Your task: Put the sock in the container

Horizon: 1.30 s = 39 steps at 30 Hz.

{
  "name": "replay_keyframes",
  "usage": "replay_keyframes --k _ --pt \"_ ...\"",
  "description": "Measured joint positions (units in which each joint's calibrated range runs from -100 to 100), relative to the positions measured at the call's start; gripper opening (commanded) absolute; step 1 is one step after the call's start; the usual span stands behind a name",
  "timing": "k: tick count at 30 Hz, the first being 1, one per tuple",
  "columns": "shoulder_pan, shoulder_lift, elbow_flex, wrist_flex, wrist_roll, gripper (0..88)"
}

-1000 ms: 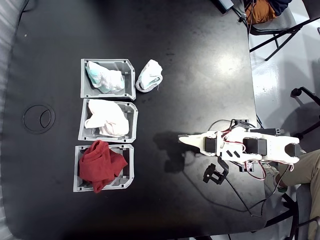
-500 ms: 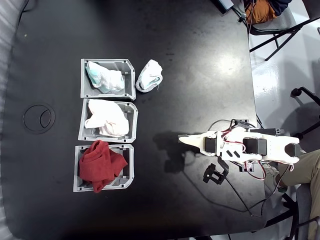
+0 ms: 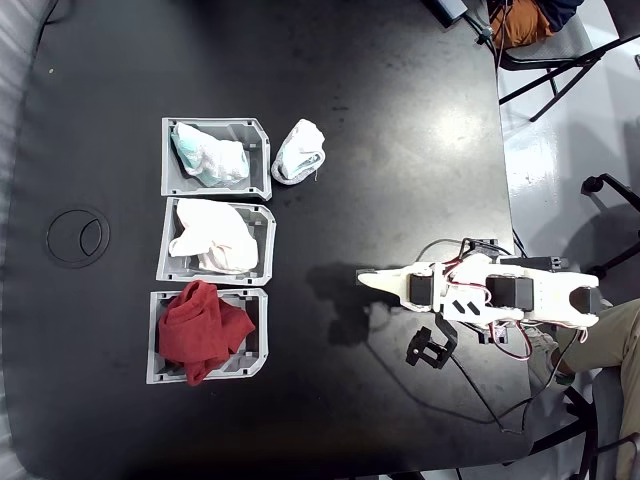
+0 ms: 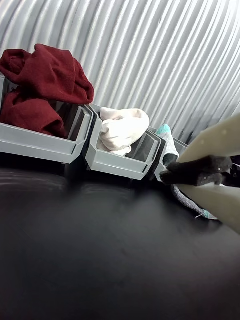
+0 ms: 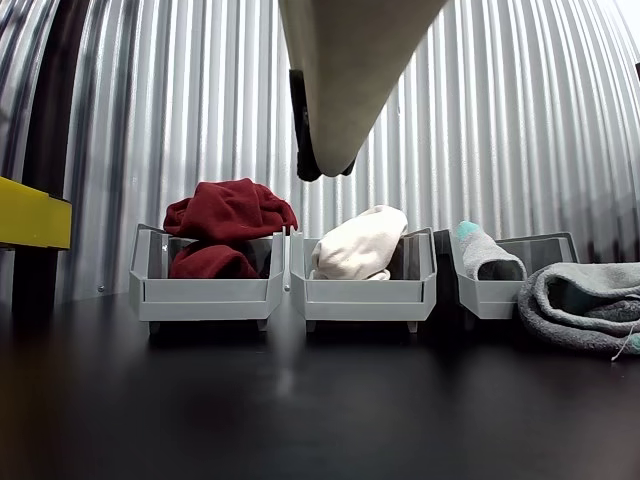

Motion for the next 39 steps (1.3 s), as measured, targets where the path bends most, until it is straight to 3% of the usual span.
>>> replay_keyframes --k 13,28,39 --pt "12.17 -0.08 -15.5 9.25 0.0 1.3" --pt "23.7 0.5 -26.4 10.01 -0.1 1.2" --pt "24.02 24.7 -38.65 10.01 -1.57 1.3"
